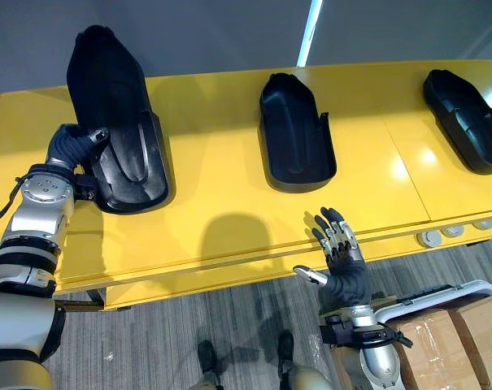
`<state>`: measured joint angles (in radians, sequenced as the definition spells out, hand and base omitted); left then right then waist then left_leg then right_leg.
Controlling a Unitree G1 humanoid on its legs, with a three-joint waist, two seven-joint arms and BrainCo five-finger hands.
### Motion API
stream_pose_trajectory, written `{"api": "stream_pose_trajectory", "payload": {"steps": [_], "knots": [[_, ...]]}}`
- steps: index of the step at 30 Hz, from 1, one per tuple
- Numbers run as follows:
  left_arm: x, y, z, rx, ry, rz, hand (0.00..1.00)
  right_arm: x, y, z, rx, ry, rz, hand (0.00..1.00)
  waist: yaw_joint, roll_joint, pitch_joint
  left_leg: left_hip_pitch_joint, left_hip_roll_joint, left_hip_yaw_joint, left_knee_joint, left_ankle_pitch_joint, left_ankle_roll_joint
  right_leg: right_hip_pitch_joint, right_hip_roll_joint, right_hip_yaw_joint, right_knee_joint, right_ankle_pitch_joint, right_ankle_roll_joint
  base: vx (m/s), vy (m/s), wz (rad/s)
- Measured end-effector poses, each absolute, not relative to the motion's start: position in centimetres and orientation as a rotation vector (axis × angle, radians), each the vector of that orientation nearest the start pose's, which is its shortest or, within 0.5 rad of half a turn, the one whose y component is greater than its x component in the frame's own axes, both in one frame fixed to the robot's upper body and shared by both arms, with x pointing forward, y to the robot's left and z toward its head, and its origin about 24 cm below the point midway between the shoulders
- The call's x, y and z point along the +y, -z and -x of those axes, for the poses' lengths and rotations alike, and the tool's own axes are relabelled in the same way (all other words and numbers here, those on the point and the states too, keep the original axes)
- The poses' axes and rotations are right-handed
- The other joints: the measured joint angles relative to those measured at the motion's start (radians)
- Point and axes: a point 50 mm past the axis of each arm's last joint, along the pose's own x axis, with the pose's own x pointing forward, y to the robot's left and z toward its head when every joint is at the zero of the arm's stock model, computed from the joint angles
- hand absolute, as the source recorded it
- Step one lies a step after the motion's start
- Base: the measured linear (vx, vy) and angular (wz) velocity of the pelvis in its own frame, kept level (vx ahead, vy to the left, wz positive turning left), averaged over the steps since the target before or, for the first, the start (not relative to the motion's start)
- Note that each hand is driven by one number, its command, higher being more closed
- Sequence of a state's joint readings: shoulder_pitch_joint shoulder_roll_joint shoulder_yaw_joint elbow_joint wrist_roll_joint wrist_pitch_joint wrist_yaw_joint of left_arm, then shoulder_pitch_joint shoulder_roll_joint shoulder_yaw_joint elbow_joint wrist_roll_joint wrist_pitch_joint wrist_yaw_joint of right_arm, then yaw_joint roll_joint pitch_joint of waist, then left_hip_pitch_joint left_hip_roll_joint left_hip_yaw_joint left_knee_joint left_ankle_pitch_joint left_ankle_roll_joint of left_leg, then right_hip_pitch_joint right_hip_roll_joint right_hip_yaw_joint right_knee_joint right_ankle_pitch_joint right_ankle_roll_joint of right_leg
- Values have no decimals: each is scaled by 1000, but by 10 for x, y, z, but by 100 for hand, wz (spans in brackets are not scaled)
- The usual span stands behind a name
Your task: Walk over and take plastic housings, then place them on the shelf
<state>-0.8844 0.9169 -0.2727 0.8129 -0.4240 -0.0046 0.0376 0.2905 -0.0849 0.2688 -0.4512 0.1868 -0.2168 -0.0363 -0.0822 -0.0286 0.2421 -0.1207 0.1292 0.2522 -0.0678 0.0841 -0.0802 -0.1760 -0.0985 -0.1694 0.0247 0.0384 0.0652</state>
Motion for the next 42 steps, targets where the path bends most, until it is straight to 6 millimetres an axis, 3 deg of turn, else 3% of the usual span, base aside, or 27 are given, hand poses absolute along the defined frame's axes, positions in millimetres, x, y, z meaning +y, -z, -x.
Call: {"api": "stream_pose_trajectory", "payload": {"steps": [4, 14, 15, 22, 29, 37, 42], "knots": [[338, -222, -358, -101, -329, -465, 100, -112, -101, -186, -342, -189, -226, 0, 3, 0, 4, -4, 4, 0, 5, 0, 0, 1, 1, -3, 0, -1, -2, -14, 0, 1], [352, -189, -339, -21, -355, -515, 100, -112, -94, -185, -300, -207, -213, 0, 16, 1, 4, 11, 11, -6, 10, 0, 0, 20, 8, -7, 1, -1, -3, -37, 3, 2], [355, -188, -337, -13, -361, -536, 0, -112, -93, -183, -292, -205, -213, 0, 16, 2, 5, 10, 11, -6, 10, 0, 0, 20, 8, -7, 1, -1, -3, -44, 14, 1], [362, -186, -333, 15, -404, -669, 0, -112, -84, -181, -253, -228, -210, 0, 15, 2, 4, 11, 11, -6, 9, 0, 0, 20, 9, -7, 1, 0, -5, -28, 9, 0], [355, -186, -341, -2, -453, -693, 0, -111, -83, -178, -245, -227, -223, 0, 15, 2, 4, 11, 11, -6, 10, 0, 0, 21, 8, -7, 0, 2, -7, 0, 0, 0], [324, -198, -363, -93, -496, -553, 0, -107, -83, -177, -242, -242, -230, 0, 14, 2, 2, 23, 10, -5, 10, 1, 0, 42, 9, -7, -20, 15, -12, -17, 8, 0], [296, -234, -363, -306, -492, -412, 0, -105, -83, -178, -244, -238, -237, 0, 12, 9, -9, 58, 8, -8, 0, 1, 0, 72, 11, -11, -21, 15, -12, -6, 5, 1]]}}
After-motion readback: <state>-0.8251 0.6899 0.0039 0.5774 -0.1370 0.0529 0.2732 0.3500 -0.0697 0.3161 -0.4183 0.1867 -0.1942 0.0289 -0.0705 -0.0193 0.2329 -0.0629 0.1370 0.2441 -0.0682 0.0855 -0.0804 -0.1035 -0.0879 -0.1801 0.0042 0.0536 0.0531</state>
